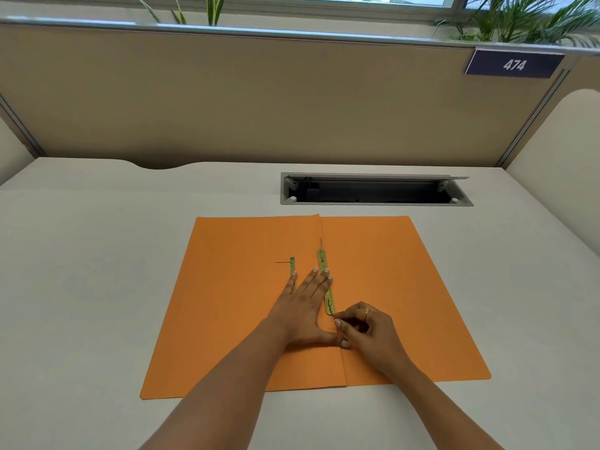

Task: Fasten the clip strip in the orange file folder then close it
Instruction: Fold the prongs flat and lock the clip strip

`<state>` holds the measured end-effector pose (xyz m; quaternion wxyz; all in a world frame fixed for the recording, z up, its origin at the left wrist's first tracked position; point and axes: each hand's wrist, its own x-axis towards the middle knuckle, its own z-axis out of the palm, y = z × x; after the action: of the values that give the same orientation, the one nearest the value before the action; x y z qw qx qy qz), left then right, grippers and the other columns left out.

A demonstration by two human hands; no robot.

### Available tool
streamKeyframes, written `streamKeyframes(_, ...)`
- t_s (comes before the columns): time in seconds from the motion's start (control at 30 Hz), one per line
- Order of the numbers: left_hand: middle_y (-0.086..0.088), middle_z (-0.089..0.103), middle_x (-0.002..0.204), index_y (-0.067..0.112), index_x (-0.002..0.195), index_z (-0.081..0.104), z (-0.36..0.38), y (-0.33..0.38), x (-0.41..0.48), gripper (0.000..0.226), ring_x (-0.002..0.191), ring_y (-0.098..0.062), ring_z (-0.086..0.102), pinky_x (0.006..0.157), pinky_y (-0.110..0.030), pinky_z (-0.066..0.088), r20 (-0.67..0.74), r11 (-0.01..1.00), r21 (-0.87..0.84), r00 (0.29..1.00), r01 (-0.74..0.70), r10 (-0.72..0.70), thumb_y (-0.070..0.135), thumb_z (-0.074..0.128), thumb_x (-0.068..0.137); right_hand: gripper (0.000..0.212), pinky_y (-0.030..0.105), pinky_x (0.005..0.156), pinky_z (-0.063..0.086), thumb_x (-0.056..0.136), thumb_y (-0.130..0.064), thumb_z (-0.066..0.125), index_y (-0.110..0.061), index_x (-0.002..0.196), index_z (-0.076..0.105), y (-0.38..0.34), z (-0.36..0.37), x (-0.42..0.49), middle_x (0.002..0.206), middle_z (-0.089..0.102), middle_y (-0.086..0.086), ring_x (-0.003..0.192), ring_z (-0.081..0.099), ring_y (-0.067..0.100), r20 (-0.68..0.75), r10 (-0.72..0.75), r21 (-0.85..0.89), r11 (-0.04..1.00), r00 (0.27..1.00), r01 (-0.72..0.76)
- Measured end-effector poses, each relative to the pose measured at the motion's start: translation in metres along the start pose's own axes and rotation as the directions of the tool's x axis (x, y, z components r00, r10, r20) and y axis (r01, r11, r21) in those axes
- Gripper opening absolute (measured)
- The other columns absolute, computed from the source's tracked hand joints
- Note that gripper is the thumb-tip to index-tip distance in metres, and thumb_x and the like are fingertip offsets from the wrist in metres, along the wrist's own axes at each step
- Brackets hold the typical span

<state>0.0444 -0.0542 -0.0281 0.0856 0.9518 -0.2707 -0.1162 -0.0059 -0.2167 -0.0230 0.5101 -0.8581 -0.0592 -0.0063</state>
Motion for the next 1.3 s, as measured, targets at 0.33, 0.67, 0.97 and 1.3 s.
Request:
streamKeyframes(0.33, 0.004, -0.014, 0.159, 0.016, 0.149, -0.011, -0.004, 0.003, -0.003, 0.128, 0.146, -0.011, -0.015, 0.119, -0.049, -0.008, 0.025, 1.000, -0.025, 1.000, 0.014, -0.014, 0.089, 0.020, 0.048, 0.013, 0.006, 0.062, 0.041, 0.085, -0.015, 0.062, -0.022, 0.076, 0.069, 0.002, 0.002, 0.000, 0.076, 0.062, -0.012, 0.078, 0.059, -0.004, -0.029, -0.004, 0.005, 1.000, 1.000, 0.004)
streamKeyframes(0.67, 0.005, -0.008, 0.160, 0.024, 0.149, -0.006, 0.002, 0.006, -0.025, 0.113, 0.146, -0.009, -0.010, 0.121, -0.043, -0.007, -0.033, 0.997, -0.069, 0.998, 0.046, -0.048, 0.089, 0.012, 0.058, 0.016, 0.005, 0.065, 0.040, 0.089, -0.014, 0.054, -0.012, 0.087, 0.070, 0.004, 0.004, -0.005, 0.082, 0.065, -0.001, 0.080, 0.057, -0.008, -0.074, 0.058, -0.031, 0.998, 0.996, -0.060)
streamKeyframes(0.97, 0.006, -0.012, 0.159, 0.027, 0.148, -0.007, 0.019, 0.003, -0.064, 0.121, 0.147, -0.013, -0.010, 0.117, -0.045, -0.010, -0.126, 0.970, -0.081, 0.963, 0.231, -0.240, 0.084, -0.028, 0.044, 0.020, 0.024, 0.080, 0.040, 0.090, -0.015, 0.051, -0.008, 0.096, 0.068, 0.006, 0.002, -0.029, 0.103, 0.058, 0.008, 0.097, 0.053, 0.023, -0.223, 0.066, -0.282, 0.951, 0.973, -0.129)
streamKeyframes(1.3, 0.003, -0.008, 0.160, 0.024, 0.149, 0.001, 0.026, 0.004, -0.112, 0.135, 0.148, -0.016, -0.007, 0.118, -0.045, -0.007, -0.162, 0.898, -0.157, 0.886, 0.411, -0.434, 0.085, -0.036, 0.035, 0.037, 0.041, 0.101, 0.035, 0.083, -0.037, 0.060, -0.020, 0.116, 0.060, 0.008, -0.024, -0.067, 0.129, 0.053, 0.006, 0.121, 0.046, 0.024, -0.273, 0.123, -0.511, 0.822, 0.954, -0.252)
